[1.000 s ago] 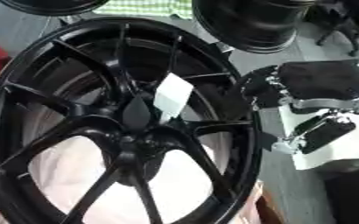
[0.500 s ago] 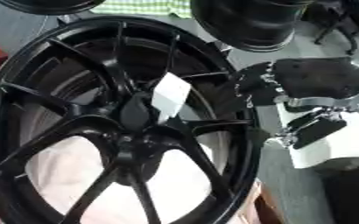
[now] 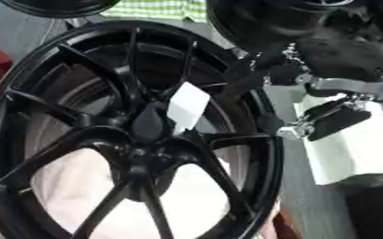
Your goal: Pull the pin out of the wheel hub.
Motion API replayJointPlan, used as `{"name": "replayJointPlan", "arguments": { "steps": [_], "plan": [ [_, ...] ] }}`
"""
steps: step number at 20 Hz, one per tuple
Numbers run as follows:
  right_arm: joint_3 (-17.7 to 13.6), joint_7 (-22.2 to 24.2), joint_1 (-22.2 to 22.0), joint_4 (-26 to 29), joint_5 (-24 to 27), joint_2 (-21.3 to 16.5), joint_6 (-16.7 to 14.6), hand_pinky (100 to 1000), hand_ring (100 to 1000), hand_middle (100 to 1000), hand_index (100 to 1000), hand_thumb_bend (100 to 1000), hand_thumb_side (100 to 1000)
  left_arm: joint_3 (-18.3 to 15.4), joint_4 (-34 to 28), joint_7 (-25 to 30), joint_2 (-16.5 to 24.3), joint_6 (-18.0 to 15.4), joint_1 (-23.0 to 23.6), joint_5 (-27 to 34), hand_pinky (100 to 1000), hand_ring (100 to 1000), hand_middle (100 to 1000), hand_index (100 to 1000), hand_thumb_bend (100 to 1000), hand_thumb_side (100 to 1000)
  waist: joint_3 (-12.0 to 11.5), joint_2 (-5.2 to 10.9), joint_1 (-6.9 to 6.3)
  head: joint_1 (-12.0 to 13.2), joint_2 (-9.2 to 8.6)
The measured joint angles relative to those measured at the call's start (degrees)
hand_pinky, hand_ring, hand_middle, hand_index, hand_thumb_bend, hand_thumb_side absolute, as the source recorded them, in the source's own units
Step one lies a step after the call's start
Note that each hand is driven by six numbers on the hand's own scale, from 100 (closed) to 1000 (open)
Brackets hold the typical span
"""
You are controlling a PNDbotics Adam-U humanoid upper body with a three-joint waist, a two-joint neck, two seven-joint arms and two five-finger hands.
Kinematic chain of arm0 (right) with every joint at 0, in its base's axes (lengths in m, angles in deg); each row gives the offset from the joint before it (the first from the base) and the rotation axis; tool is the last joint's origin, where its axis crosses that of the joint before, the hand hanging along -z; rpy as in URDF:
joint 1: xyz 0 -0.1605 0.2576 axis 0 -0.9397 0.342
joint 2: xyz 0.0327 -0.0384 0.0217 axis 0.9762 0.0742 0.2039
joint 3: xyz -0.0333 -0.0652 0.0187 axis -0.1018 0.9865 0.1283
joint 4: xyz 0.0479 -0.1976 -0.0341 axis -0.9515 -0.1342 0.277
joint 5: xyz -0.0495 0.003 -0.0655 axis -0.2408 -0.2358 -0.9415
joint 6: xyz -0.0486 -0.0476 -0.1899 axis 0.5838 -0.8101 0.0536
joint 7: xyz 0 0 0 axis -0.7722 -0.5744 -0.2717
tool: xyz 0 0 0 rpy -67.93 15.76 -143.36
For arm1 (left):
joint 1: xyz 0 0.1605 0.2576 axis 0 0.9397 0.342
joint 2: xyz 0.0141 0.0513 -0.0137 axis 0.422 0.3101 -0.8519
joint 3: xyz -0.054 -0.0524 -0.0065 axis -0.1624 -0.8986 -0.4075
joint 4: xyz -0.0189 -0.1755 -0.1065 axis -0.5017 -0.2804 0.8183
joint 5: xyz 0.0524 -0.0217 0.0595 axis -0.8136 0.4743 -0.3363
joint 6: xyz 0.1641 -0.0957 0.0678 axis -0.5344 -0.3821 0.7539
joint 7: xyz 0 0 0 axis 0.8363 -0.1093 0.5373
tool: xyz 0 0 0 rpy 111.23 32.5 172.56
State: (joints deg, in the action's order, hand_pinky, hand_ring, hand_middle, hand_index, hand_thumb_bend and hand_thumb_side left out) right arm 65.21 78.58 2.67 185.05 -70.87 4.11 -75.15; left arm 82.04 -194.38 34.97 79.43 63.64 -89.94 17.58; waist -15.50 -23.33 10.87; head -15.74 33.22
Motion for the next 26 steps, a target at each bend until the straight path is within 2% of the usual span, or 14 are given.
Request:
{"name": "replayJointPlan", "arguments": {
  "steps": [4,7,15,20,26],
  "plan": [
    [-0.56,1.19,1.49,0.00,0.07,0.00,0.53,887,910,790,907,284,100,0.01,0.00,0.08,0.00,0.05,-0.23,0.14,715,742,636,818,109,767,-1.08,-0.15,0.30,-0.61,-0.65],
    [-0.83,2.10,2.40,0.00,0.06,0.00,1.23,899,925,807,924,368,100,0.01,0.00,0.17,0.00,0.01,-0.34,0.17,715,742,635,818,113,767,-1.71,-0.29,0.45,-1.39,-0.93],
    [-0.68,4.64,4.78,0.00,0.64,0.33,3.57,926,959,845,972,372,100,0.02,0.00,0.31,-0.02,0.01,-0.44,0.20,715,740,632,818,117,770,-3.16,-0.34,1.05,-2.62,-2.17],
    [0.04,6.57,5.73,0.00,1.90,1.20,5.21,924,958,848,975,370,100,0.02,0.00,0.34,-0.03,0.05,-0.42,0.24,716,740,629,818,118,771,-3.44,-0.34,1.34,-2.81,-2.20],
    [1.03,8.67,6.69,0.00,3.10,1.82,5.79,924,957,849,983,372,100,0.02,0.00,0.36,-0.04,0.07,-0.41,0.35,716,740,627,818,120,774,-3.71,-0.34,1.66,-2.91,-2.21]
  ]
}}
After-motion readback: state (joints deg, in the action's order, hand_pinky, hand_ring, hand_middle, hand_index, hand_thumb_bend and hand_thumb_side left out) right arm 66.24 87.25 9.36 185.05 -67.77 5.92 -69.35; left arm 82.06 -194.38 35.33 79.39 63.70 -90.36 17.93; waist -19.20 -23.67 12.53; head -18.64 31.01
